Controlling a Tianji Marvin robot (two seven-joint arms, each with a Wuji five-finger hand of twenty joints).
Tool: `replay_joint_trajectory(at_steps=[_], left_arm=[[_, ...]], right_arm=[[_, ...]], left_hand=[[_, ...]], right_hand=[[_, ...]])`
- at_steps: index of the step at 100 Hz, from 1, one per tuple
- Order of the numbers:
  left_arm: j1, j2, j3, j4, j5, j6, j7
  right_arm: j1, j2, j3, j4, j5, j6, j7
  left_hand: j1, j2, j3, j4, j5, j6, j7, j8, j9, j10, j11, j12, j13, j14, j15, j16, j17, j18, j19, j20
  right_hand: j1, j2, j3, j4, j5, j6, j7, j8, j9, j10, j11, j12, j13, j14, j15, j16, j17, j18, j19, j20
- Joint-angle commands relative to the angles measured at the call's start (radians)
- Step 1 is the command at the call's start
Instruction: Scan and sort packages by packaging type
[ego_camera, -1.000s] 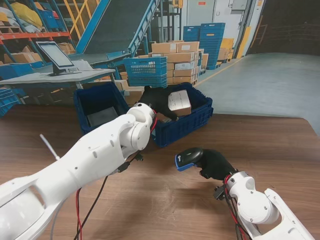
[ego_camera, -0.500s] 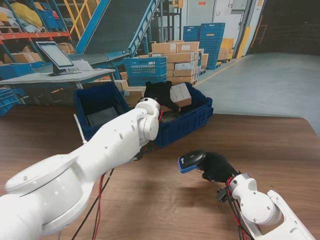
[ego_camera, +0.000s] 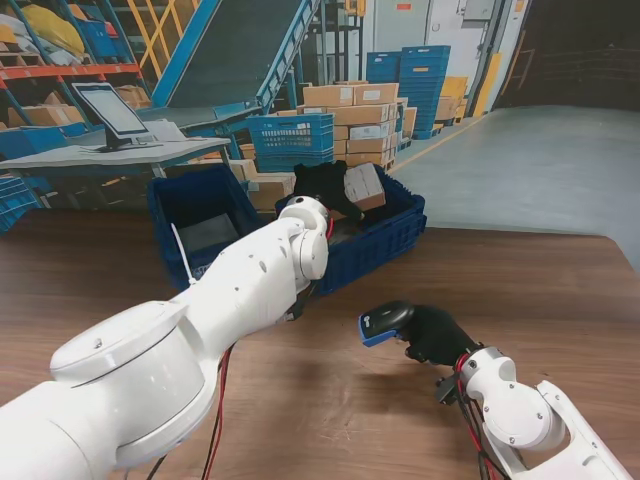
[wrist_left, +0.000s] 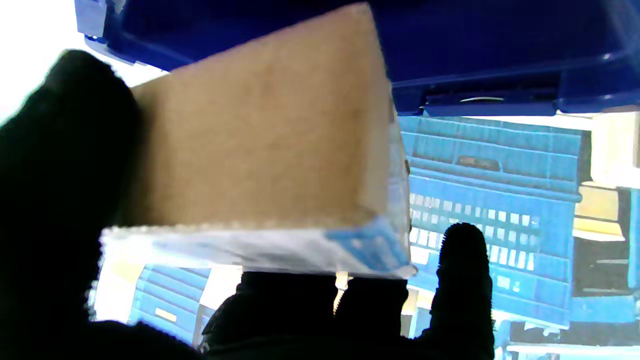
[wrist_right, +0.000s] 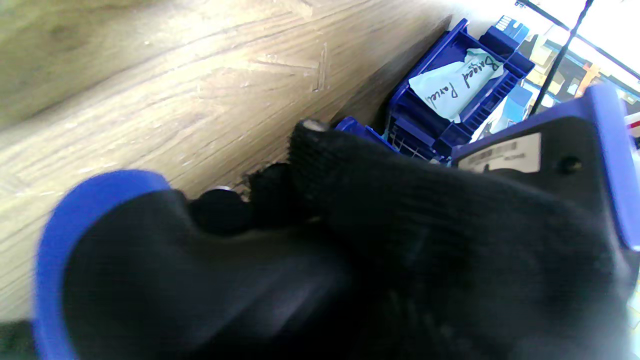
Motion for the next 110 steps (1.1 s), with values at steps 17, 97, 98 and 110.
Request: replay_joint_trajectory(at_steps=[17, 97, 98, 110], left_arm=[[-0.004, -0.004, 0.0, -0.005, 0.002, 0.025, -0.003], [-0.024, 0.073, 0.071, -0.101, 0.026, 0.052, -0.245], [-0.024, 0.073, 0.071, -0.101, 0.026, 0.052, -0.243], [-0.015, 0.085, 0.063, -0.123, 0.031, 0.048, -0.221]], right_arm=[[-0.009, -0.002, 0.003, -0.005, 0.003, -0.005, 0.024], [-0.02, 0.001, 0.01, -0.011, 0.005, -0.002, 0.034], [-0.02, 0.001, 0.01, -0.011, 0.005, -0.002, 0.034], [-0.019, 0.001, 0.01, -0.012, 0.004, -0.001, 0.034]], left_hand=[[0.057, 0.323, 0.224, 0.118, 0.031, -0.038, -0.197, -0.153, -0.205, 0.031, -0.099, -0.116, -0.156, 0.034, -0.133, -0.159, -0.072, 0.009, -0.116, -0.054], [-0.134, 0.343, 0.009, 0.044, -0.267, 0.134, -0.661, -0.366, -0.574, 0.113, -0.401, -0.283, -0.511, 0.062, -0.31, -0.385, -0.182, 0.008, -0.411, -0.122], [-0.134, 0.342, 0.009, 0.044, -0.266, 0.134, -0.66, -0.366, -0.573, 0.111, -0.401, -0.283, -0.511, 0.062, -0.31, -0.385, -0.181, 0.007, -0.412, -0.122], [-0.132, 0.338, 0.016, 0.044, -0.247, 0.127, -0.654, -0.367, -0.557, 0.108, -0.399, -0.276, -0.503, 0.06, -0.305, -0.386, -0.177, 0.007, -0.416, -0.119]], right_hand=[[0.082, 0.049, 0.15, 0.0, 0.062, -0.044, 0.067, 0.028, 0.01, 0.007, 0.005, 0.007, 0.021, 0.025, 0.013, 0.004, 0.009, -0.034, 0.056, 0.025], [0.082, 0.049, 0.15, -0.001, 0.062, -0.044, 0.067, 0.029, 0.009, 0.007, 0.005, 0.008, 0.021, 0.022, 0.013, 0.004, 0.009, -0.034, 0.057, 0.026], [0.082, 0.048, 0.15, -0.001, 0.062, -0.044, 0.067, 0.029, 0.009, 0.007, 0.005, 0.008, 0.021, 0.023, 0.013, 0.004, 0.009, -0.034, 0.057, 0.026], [0.082, 0.048, 0.15, -0.001, 0.062, -0.044, 0.067, 0.029, 0.009, 0.007, 0.006, 0.008, 0.021, 0.024, 0.013, 0.004, 0.009, -0.034, 0.057, 0.026]])
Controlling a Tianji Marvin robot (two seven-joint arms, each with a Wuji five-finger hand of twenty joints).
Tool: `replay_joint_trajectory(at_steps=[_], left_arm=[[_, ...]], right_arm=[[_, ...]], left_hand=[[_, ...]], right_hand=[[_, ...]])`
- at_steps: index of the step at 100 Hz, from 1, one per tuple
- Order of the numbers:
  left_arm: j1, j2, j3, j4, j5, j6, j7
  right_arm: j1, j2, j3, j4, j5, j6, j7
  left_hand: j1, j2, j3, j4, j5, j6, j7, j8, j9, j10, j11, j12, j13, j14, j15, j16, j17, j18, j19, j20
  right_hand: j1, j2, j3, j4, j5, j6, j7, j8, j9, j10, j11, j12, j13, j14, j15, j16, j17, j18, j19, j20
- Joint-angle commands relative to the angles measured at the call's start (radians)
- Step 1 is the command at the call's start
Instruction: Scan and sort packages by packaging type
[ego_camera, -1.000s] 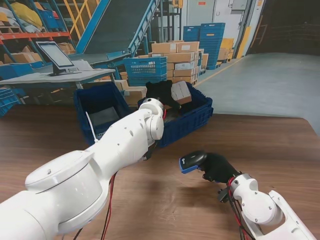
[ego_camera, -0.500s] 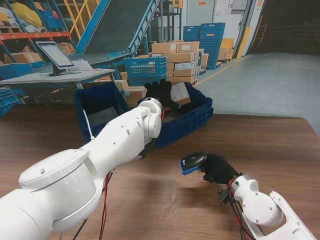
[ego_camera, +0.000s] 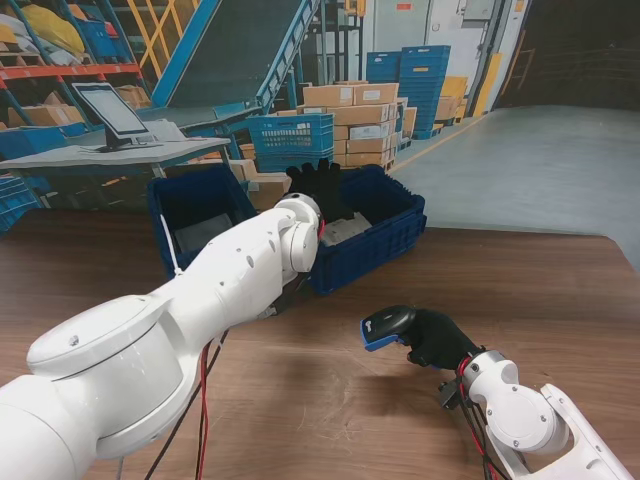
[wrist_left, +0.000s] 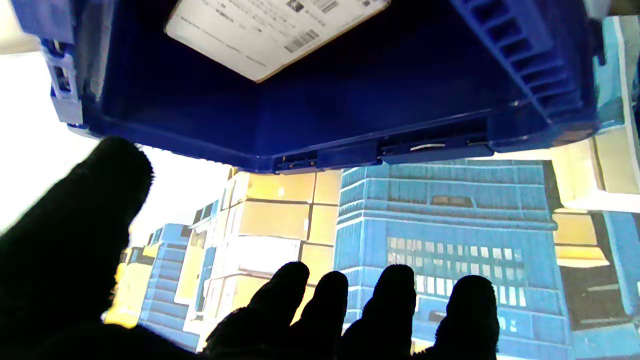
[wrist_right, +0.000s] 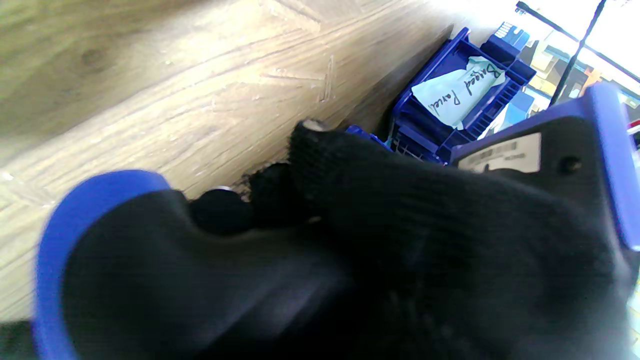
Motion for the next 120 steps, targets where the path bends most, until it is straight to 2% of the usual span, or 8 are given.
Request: replay_joint_trajectory(at_steps=[1, 16, 27, 41, 58, 71, 94, 120], left_arm=[[0.003, 0.01, -0.004, -0.03, 0.005, -0.004, 0.0], [0.036, 0.058, -0.02, -0.121, 0.036, 0.012, 0.045], [0.076, 0.108, -0.048, -0.218, 0.065, 0.029, 0.082], [0.141, 0.192, -0.101, -0.387, 0.115, 0.068, 0.096], [0.242, 0.307, -0.189, -0.619, 0.187, 0.102, 0.045], [0.332, 0.373, -0.262, -0.766, 0.241, 0.106, 0.003], [0.495, 0.451, -0.382, -0.946, 0.322, 0.069, -0.039], [0.656, 0.487, -0.501, -1.049, 0.343, -0.001, -0.037]], right_arm=[[-0.005, -0.003, 0.0, -0.01, -0.002, 0.001, 0.014], [-0.001, -0.004, -0.001, -0.013, -0.004, 0.007, 0.01], [0.004, -0.005, -0.006, -0.017, -0.008, 0.009, 0.005], [0.009, -0.007, -0.011, -0.028, -0.017, 0.014, -0.004], [0.016, -0.01, -0.018, -0.043, -0.03, 0.025, -0.022], [0.024, -0.01, -0.023, -0.054, -0.045, 0.029, -0.026], [0.034, -0.011, -0.029, -0.078, -0.067, 0.046, -0.037], [0.037, -0.012, -0.036, -0.093, -0.076, 0.059, -0.045]], left_hand=[[-0.05, 0.011, -0.001, 0.031, -0.02, 0.028, -0.009, -0.007, -0.013, 0.017, -0.023, 0.006, -0.035, 0.018, -0.012, -0.012, -0.006, 0.007, -0.043, -0.005], [-0.034, 0.012, 0.015, 0.034, 0.087, -0.009, 0.029, 0.005, 0.062, 0.015, 0.003, 0.021, 0.005, 0.017, 0.006, -0.007, 0.015, 0.008, -0.039, 0.002], [-0.02, 0.009, 0.029, 0.036, 0.164, -0.034, 0.055, 0.016, 0.121, 0.008, 0.038, 0.035, 0.045, 0.018, 0.02, -0.001, 0.035, 0.008, -0.031, 0.007], [-0.012, 0.01, 0.045, 0.037, 0.214, -0.046, 0.073, 0.026, 0.167, -0.001, 0.083, 0.044, 0.08, 0.017, 0.032, 0.004, 0.05, 0.01, -0.02, 0.011], [-0.009, 0.032, 0.036, 0.038, 0.23, -0.054, 0.079, 0.033, 0.172, 0.003, 0.099, 0.038, 0.081, 0.017, 0.029, 0.003, 0.048, 0.012, -0.016, 0.009], [-0.004, 0.051, 0.017, 0.041, 0.238, -0.058, 0.082, 0.038, 0.175, 0.005, 0.1, 0.03, 0.078, 0.02, 0.027, 0.002, 0.043, 0.01, -0.015, 0.007], [0.006, 0.078, -0.016, 0.05, 0.244, -0.061, 0.085, 0.044, 0.181, 0.005, 0.097, 0.024, 0.079, 0.02, 0.025, 0.001, 0.041, 0.011, -0.014, 0.003], [0.016, 0.155, -0.076, 0.07, 0.252, -0.063, 0.086, 0.049, 0.193, 0.005, 0.093, 0.021, 0.085, 0.018, 0.027, 0.001, 0.042, 0.009, -0.011, -0.002]], right_hand=[[0.082, 0.048, 0.15, -0.001, 0.062, -0.044, 0.067, 0.029, 0.01, 0.008, 0.006, 0.008, 0.021, 0.024, 0.013, 0.004, 0.009, -0.034, 0.057, 0.026], [0.082, 0.049, 0.15, -0.001, 0.062, -0.044, 0.067, 0.029, 0.009, 0.008, 0.005, 0.008, 0.021, 0.022, 0.013, 0.004, 0.009, -0.035, 0.057, 0.026], [0.082, 0.049, 0.15, -0.001, 0.062, -0.044, 0.066, 0.029, 0.009, 0.007, 0.006, 0.008, 0.021, 0.025, 0.013, 0.004, 0.009, -0.034, 0.057, 0.026], [0.082, 0.049, 0.15, -0.001, 0.062, -0.044, 0.066, 0.029, 0.01, 0.008, 0.006, 0.008, 0.021, 0.023, 0.013, 0.004, 0.008, -0.034, 0.056, 0.026], [0.082, 0.049, 0.15, -0.001, 0.062, -0.044, 0.066, 0.029, 0.009, 0.007, 0.005, 0.008, 0.021, 0.023, 0.013, 0.004, 0.009, -0.033, 0.057, 0.026], [0.082, 0.049, 0.15, 0.0, 0.062, -0.044, 0.066, 0.029, 0.009, 0.007, 0.005, 0.008, 0.021, 0.023, 0.013, 0.004, 0.01, -0.034, 0.057, 0.026], [0.082, 0.05, 0.15, 0.0, 0.062, -0.044, 0.066, 0.029, 0.01, 0.007, 0.005, 0.008, 0.021, 0.023, 0.013, 0.004, 0.01, -0.033, 0.056, 0.025], [0.082, 0.049, 0.15, 0.0, 0.064, -0.043, 0.067, 0.03, 0.01, 0.006, 0.005, 0.008, 0.022, 0.023, 0.013, 0.004, 0.011, -0.034, 0.057, 0.026]])
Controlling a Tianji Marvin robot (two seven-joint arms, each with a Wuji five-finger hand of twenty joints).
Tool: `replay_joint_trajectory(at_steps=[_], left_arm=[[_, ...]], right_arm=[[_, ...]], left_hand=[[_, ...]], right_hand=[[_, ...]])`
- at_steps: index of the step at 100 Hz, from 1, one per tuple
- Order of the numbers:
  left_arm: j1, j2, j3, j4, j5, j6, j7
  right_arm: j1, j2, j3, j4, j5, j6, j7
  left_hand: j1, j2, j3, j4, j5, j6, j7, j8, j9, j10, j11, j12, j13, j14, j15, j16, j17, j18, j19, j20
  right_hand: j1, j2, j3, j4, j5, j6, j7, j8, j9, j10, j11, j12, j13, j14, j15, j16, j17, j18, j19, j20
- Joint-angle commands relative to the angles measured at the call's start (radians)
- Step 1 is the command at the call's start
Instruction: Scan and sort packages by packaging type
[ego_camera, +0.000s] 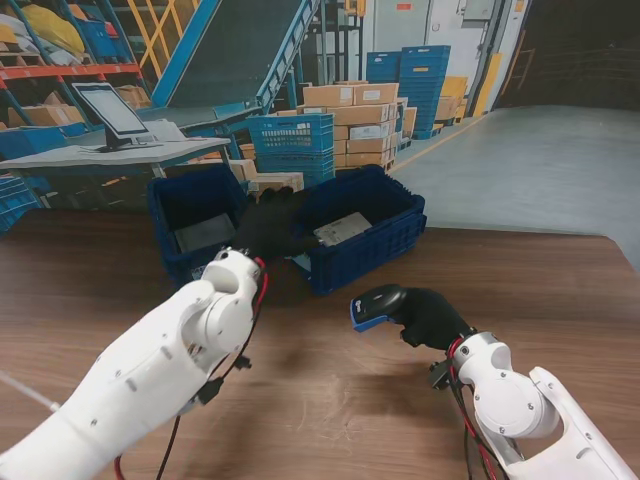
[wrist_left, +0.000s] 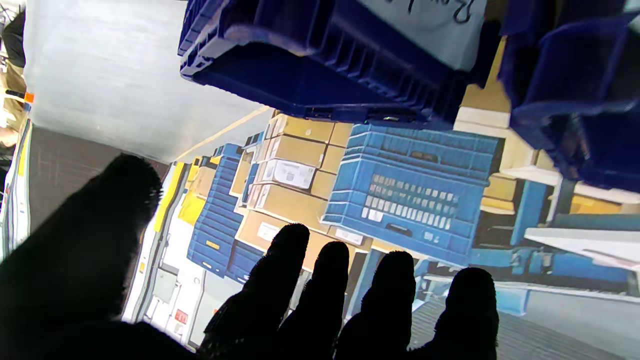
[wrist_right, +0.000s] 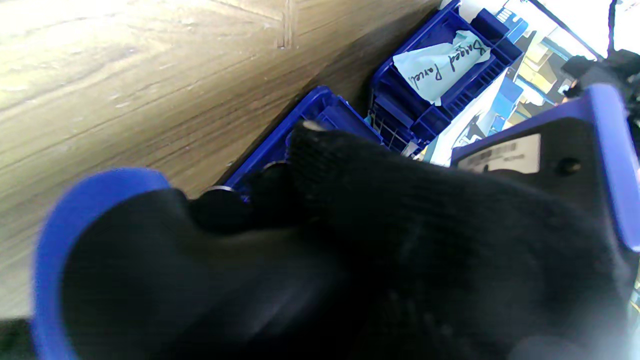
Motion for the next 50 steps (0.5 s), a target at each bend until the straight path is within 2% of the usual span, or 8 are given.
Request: replay_joint_trajectory(at_steps=[1, 29, 50], left_arm=[[0.038, 0.013, -0.007, -0.012, -0.006, -0.012, -0.01], [0.187, 0.028, -0.12, -0.059, -0.038, -0.119, 0.01], [0.25, 0.039, -0.165, -0.054, -0.039, -0.177, 0.006]], right_arm=[[0.0, -0.01, -0.003, -0.017, -0.004, 0.006, 0.008], [0.0, -0.008, -0.012, -0.023, -0.019, 0.004, 0.007], [-0.003, -0.01, -0.02, -0.028, -0.021, 0.012, -0.001]], left_hand=[[0.013, 0.051, -0.04, 0.028, 0.016, -0.016, 0.009, 0.015, 0.02, 0.007, -0.01, -0.013, 0.009, 0.017, 0.002, 0.001, -0.007, 0.009, -0.009, -0.002], [0.029, 0.082, -0.078, 0.042, 0.012, -0.017, 0.005, 0.016, 0.001, 0.013, -0.033, -0.025, -0.013, 0.004, -0.011, -0.007, -0.017, -0.001, -0.019, -0.006], [0.035, 0.091, -0.086, 0.047, 0.012, -0.018, 0.004, 0.017, -0.002, 0.015, -0.038, -0.026, -0.021, 0.006, -0.014, -0.01, -0.017, -0.005, -0.026, -0.007]], right_hand=[[0.082, 0.049, 0.15, 0.0, 0.064, -0.043, 0.067, 0.03, 0.01, 0.006, 0.005, 0.008, 0.022, 0.023, 0.012, 0.004, 0.011, -0.033, 0.057, 0.026], [0.081, 0.05, 0.15, 0.0, 0.064, -0.043, 0.067, 0.03, 0.01, 0.006, 0.005, 0.008, 0.022, 0.022, 0.012, 0.004, 0.011, -0.035, 0.056, 0.025], [0.081, 0.05, 0.15, 0.0, 0.064, -0.043, 0.067, 0.03, 0.01, 0.006, 0.005, 0.008, 0.022, 0.021, 0.012, 0.004, 0.01, -0.034, 0.056, 0.025]])
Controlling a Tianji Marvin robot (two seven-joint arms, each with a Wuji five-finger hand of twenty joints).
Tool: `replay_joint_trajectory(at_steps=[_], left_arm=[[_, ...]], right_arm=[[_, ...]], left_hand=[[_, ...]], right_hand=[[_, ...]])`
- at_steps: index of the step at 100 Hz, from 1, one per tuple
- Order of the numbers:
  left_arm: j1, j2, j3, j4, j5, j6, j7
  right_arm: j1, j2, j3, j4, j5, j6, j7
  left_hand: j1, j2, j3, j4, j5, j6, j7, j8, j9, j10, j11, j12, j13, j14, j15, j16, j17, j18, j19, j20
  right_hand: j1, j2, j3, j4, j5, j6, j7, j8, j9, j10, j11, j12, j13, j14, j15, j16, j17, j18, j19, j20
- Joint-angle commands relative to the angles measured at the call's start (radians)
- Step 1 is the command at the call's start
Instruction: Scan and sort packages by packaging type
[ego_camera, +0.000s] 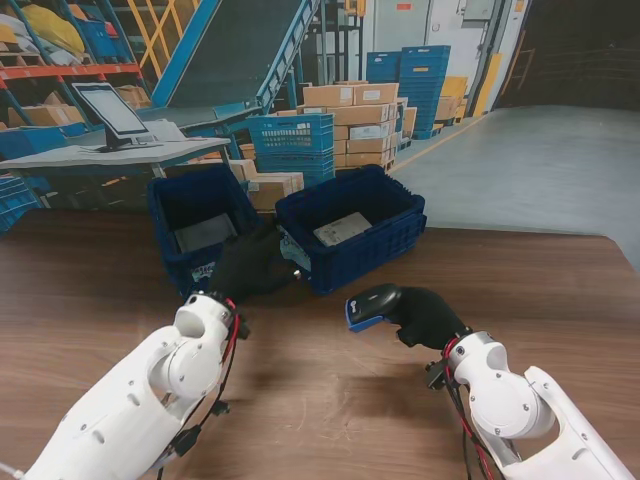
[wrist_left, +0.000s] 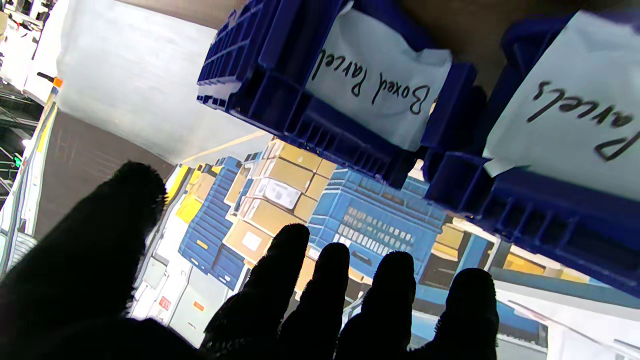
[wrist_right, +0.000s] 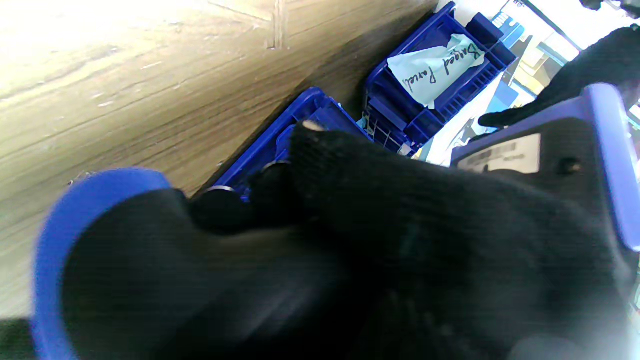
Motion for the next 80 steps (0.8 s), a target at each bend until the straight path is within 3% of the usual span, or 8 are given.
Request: replay_joint_trajectory(at_steps=[1, 36, 80], left_arm=[[0.02, 0.007, -0.002, 0.009, -0.005, -0.008, -0.02], [0.075, 0.009, -0.029, 0.059, -0.041, -0.097, -0.01], [0.101, -0.004, -0.038, 0.128, -0.082, -0.174, 0.047]], right_arm=[[-0.005, -0.009, -0.004, -0.015, -0.004, 0.006, 0.008], [-0.011, -0.012, -0.014, -0.019, -0.021, 0.021, -0.011], [0.03, -0.021, -0.03, 0.032, -0.026, 0.073, -0.041]], left_hand=[[0.004, 0.032, -0.028, 0.036, 0.012, -0.018, 0.005, 0.017, -0.002, 0.014, -0.023, -0.015, -0.021, 0.005, -0.014, -0.01, -0.016, -0.004, -0.026, -0.007], [0.015, 0.036, -0.03, 0.038, 0.014, -0.019, 0.005, 0.019, -0.008, 0.016, -0.031, -0.015, -0.037, 0.005, -0.019, -0.012, -0.025, -0.011, -0.046, -0.007], [0.022, 0.037, -0.022, 0.04, 0.036, -0.022, 0.013, 0.023, 0.011, 0.015, -0.024, -0.009, -0.033, 0.004, -0.017, -0.01, -0.017, -0.013, -0.06, 0.002]], right_hand=[[0.081, 0.05, 0.15, 0.0, 0.064, -0.043, 0.067, 0.03, 0.009, 0.006, 0.005, 0.008, 0.022, 0.022, 0.012, 0.004, 0.01, -0.034, 0.056, 0.025], [0.081, 0.051, 0.15, 0.001, 0.063, -0.047, 0.066, 0.031, 0.009, 0.005, 0.005, 0.008, 0.021, 0.021, 0.012, 0.003, 0.01, -0.034, 0.055, 0.024], [0.081, 0.051, 0.151, 0.001, 0.064, -0.048, 0.067, 0.034, 0.008, 0.003, 0.006, 0.007, 0.021, 0.022, 0.012, 0.003, 0.008, -0.034, 0.054, 0.023]])
